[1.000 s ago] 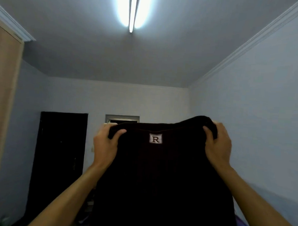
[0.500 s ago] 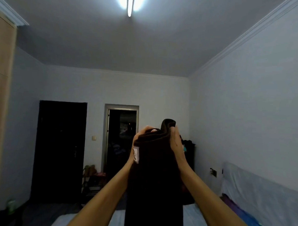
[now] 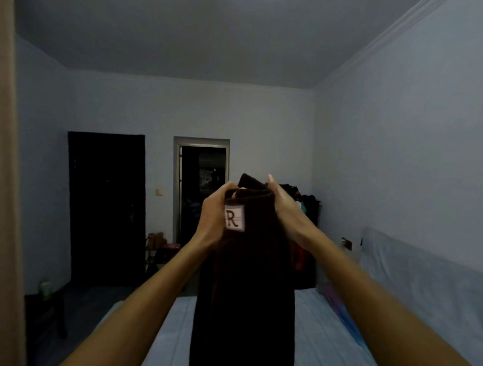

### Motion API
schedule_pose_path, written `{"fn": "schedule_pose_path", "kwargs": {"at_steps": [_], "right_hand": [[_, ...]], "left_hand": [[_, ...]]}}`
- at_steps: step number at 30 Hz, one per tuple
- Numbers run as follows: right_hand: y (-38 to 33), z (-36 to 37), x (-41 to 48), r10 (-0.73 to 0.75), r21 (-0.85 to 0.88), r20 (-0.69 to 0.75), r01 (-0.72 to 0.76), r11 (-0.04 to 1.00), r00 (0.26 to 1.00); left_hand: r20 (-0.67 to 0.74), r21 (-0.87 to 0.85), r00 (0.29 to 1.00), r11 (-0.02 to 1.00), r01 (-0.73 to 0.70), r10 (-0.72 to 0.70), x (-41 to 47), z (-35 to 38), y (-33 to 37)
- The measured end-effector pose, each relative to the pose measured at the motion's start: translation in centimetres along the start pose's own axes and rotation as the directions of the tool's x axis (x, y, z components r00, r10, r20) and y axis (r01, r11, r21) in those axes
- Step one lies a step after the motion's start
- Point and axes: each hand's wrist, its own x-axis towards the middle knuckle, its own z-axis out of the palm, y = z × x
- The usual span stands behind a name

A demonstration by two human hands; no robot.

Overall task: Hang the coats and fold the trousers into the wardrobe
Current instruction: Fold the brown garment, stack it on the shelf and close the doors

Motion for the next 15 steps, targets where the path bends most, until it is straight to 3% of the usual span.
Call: {"fn": "schedule_pose_path", "kwargs": {"at_steps": [2,4,7,10,13,15], "right_hand": [[0.1,-1.2,-0.7,0.057,0.031,0.008,-0.057,0.998,0.998],[-0.6,-2.2,-1.9,0.092,0.023,0.118,-0.095,0.995,0.989],[-1.7,-2.6,-3.4,0.175,-0.248,0.314,-0.097,0.964,0.933],[-0.6,-1.2,-3.8,0.252,-0.518,0.179,-0.126,0.846,0.951],[1.6,0.5,-3.5,0.178,-0.674,-0.044,-0.161,0.721,0.983],[2.5,1.0,-3.1,0.111,-0.712,-0.090,-0.142,0.687,0.990]], "left_hand": [[-0.056,0.222,0.994,0.971,-0.084,0.099,0.8,-0.1,-0.2],[-0.054,0.421,0.990,0.902,-0.097,0.131,0.7,-0.3,-1.5],[-0.017,0.538,0.978,0.826,-0.167,0.209,-0.5,0.0,-1.9],[-0.033,0.507,0.978,0.846,-0.162,0.207,-1.1,0.6,-1.8],[-0.041,0.476,0.982,0.868,-0.142,0.184,-1.8,1.0,-1.6],[0.015,0.506,0.983,0.846,-0.167,0.184,-2.3,1.0,-1.7]]}}
